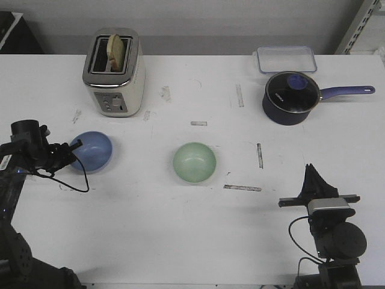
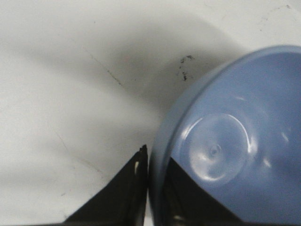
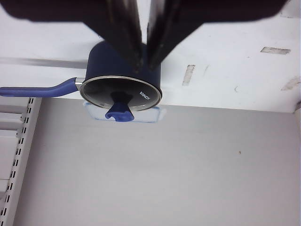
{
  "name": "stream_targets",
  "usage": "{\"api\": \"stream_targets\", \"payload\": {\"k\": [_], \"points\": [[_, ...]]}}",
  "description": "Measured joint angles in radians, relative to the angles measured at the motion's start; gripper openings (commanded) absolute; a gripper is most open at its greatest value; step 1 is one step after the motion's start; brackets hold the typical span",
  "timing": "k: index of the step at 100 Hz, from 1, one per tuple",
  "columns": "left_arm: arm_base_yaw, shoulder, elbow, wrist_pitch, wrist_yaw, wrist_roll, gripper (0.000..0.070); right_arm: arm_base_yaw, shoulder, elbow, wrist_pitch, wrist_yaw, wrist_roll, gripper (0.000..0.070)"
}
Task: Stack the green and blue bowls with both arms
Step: 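Grasp the blue bowl rim with the left gripper and lift it, then carry the blue bowl over the green bowl and lower it inside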
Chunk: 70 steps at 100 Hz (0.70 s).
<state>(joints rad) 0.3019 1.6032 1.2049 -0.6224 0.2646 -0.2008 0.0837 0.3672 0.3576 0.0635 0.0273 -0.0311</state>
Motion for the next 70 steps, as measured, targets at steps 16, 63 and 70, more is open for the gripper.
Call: {"api": "stream_targets", "payload": {"k": [16,63,70], "points": [[-0.043,0.0,0.099,-0.095,0.001,-0.004,0.0,0.0,0.0,0.0,0.0,0.0,0.0,0.0007],[-0.51,0.007,0.235,0.056,0.149,-0.192,0.0,0.0,0.0,0.0,0.0,0.0,0.0,0.0007],[-0.589,0.029,0.236,0.116,0.153,-0.224,0.0001,0.0,0.0,0.0,0.0,0.0,0.0,0.0007]]}}
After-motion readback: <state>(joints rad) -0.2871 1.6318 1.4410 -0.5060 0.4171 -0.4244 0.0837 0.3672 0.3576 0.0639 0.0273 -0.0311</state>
